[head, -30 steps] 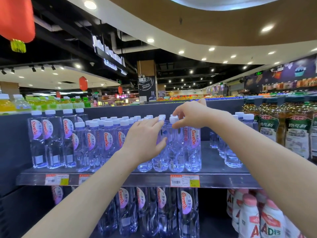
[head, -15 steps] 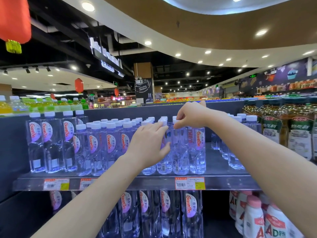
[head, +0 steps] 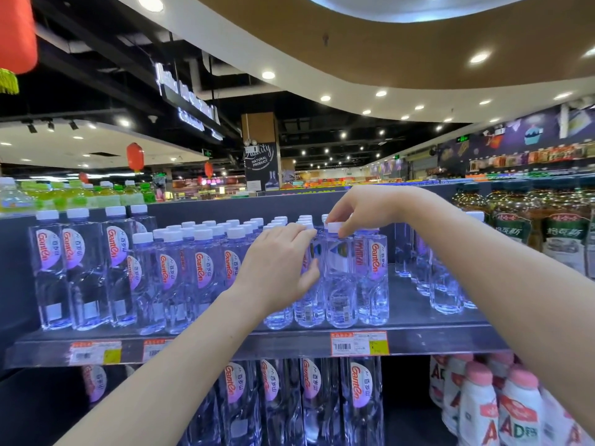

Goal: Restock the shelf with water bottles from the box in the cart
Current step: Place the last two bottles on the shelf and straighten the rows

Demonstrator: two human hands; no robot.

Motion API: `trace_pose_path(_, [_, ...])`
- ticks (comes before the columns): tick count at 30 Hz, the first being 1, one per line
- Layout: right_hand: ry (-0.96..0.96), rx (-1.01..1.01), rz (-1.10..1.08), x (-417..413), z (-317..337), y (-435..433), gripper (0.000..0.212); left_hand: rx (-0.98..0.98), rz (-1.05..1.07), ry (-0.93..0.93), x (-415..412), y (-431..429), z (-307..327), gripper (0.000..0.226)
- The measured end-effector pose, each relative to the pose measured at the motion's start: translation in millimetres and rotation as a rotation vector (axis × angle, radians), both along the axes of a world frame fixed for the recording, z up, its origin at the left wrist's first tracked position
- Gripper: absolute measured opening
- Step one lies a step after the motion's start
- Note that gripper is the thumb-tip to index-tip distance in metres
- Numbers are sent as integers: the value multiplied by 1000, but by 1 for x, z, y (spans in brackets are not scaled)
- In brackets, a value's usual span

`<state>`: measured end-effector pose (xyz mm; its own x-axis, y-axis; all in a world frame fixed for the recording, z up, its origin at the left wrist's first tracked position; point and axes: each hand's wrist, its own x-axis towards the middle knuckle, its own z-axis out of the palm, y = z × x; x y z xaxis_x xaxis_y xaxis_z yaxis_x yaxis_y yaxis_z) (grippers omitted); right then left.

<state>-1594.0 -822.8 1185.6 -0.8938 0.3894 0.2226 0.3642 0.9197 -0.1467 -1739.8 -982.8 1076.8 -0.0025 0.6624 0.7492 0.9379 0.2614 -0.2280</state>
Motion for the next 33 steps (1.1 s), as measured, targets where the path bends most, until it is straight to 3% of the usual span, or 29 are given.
trace_pose_path(4, [77,24,-45,-6,-3,6,36,-7,38,59,-2,3,-2,52])
trace_pose_path(8, [141,154,-110,-13,-14,5,59,23,80,97,1,3,-3,48])
trace_pose_path(16, [67,61,-30,-8,-6,0,41,18,67,81,3,1,-6,49])
trace_pose_path(20, [53,-14,6,-5,-4,3,17,16,71,63,5,0,-6,50])
trace_pose_path(26, [125,-42,-41,-3,-5,4,40,-10,96,35,2,-4,-3,54])
trace_pose_path(30, [135,77,-120,-10,-9,2,53,-26,116,26,1,-5,-1,54])
trace_pose_path(33, [146,96,-107,-15,-11,-2,47,-44,121,18,2,-6,-1,56])
